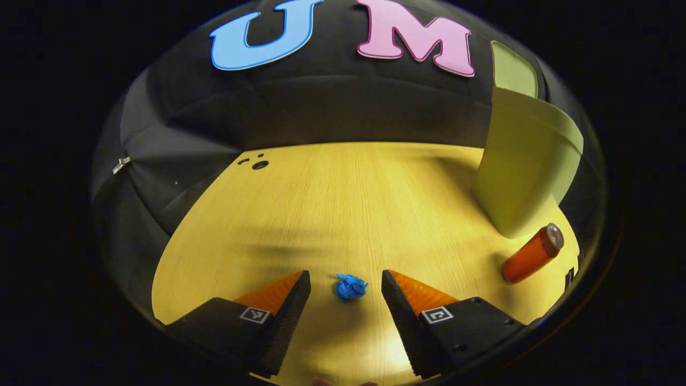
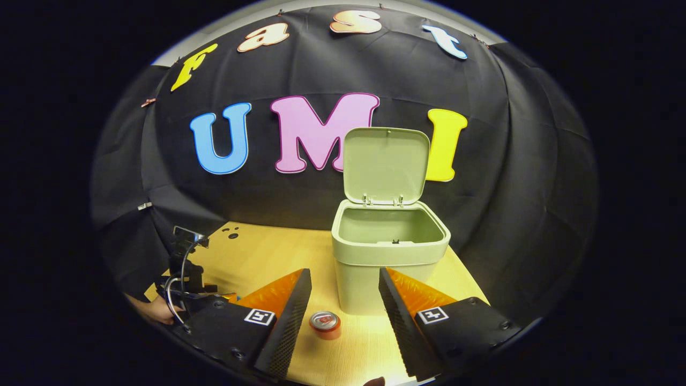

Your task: Press the lid of the desktop garbage bin to open it, pick up the crumpled paper on the desktop and throw it into the bin, then pick up the pop can on the desktop and drop it into the bin, and finally close the garbage bin lid.

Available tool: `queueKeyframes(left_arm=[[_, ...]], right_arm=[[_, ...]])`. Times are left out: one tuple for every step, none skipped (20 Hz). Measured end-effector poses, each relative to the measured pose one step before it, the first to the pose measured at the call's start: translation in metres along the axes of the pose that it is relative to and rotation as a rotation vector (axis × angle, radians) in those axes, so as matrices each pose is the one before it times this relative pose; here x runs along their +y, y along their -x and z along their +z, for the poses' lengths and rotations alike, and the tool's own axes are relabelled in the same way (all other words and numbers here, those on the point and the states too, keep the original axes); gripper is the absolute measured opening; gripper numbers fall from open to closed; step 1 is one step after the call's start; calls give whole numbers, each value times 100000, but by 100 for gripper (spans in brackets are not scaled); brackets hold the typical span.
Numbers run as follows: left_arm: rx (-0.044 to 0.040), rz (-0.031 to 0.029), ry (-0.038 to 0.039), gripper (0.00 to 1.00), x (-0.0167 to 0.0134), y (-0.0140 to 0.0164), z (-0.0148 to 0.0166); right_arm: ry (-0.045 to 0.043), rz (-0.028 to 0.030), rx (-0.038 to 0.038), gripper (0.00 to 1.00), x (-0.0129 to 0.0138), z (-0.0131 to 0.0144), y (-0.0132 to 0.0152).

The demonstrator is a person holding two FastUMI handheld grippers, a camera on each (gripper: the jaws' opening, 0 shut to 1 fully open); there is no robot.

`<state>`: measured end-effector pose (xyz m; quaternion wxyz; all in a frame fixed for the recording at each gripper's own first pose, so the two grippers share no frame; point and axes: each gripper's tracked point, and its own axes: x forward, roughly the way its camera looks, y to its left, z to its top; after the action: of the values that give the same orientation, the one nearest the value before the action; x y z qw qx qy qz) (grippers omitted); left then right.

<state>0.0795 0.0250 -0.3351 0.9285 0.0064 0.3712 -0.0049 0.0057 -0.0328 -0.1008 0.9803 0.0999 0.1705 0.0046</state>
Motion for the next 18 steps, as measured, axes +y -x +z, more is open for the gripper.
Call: queueKeyframes(left_arm=[[1060, 63, -799, 86, -4, -643, -314], [920, -5, -838, 85, 123, -702, -311], [1216, -302, -1049, 84, 21, -567, -449], [1447, -80, -1259, 82, -23, -708, -408], [1526, -301, -1058, 80, -66, -614, -511], [1440, -287, -731, 78, -132, -465, -275], [1031, 168, -341, 76, -6, -320, -298], [-215, 177, 161, 76, -122, -104, 179], [-652, -670, 59, 76, -234, 137, -132], [110, -314, -362, 75, -159, -68, 49], [437, -460, -404, 72, -150, -70, -85], [-481, -718, -345, 68, -295, 12, 155], [-560, 378, -929, 62, -36, 252, 6], [-780, 950, -1210, 57, 14, 87, 293], [-1303, 55, -757, 42, -51, 209, 356], [-2607, -601, -409, 42, -16, 349, 741], [-3232, -978, -639, 40, 92, 402, 751], [-3157, -1192, -784, 41, 4, 705, 859]], right_arm=[[77, -255, 577, 81, -68, -124, -1], [-136, 84, 716, 81, 44, -173, 57], [-76, -39, 693, 81, 45, -197, 62], [17, -100, 650, 81, 39, -204, -47], [176, 36, 534, 81, 109, -158, -16], [313, -95, 549, 81, 57, 10, 50], [204, 163, 291, 81, 107, -35, 185], [191, -69, 111, 81, -41, 79, -7], [240, 38, 168, 81, -2, -119, -4], [305, -242, -119, 81, -44, 37, 80], [91, -150, 154, 81, -45, -9, 70], [-111, -26, 100, 81, -73, -27, 28], [-108, -26, 278, 81, 16, -112, 93], [-55, 96, 136, 81, -58, -69, 60], [29, 67, 157, 81, 52, -93, -12], [-29, 199, 81, 81, -13, -135, 96], [-105, 257, 81, 81, 9, -64, 97], [-152, 278, 153, 81, 48, -50, -74]])
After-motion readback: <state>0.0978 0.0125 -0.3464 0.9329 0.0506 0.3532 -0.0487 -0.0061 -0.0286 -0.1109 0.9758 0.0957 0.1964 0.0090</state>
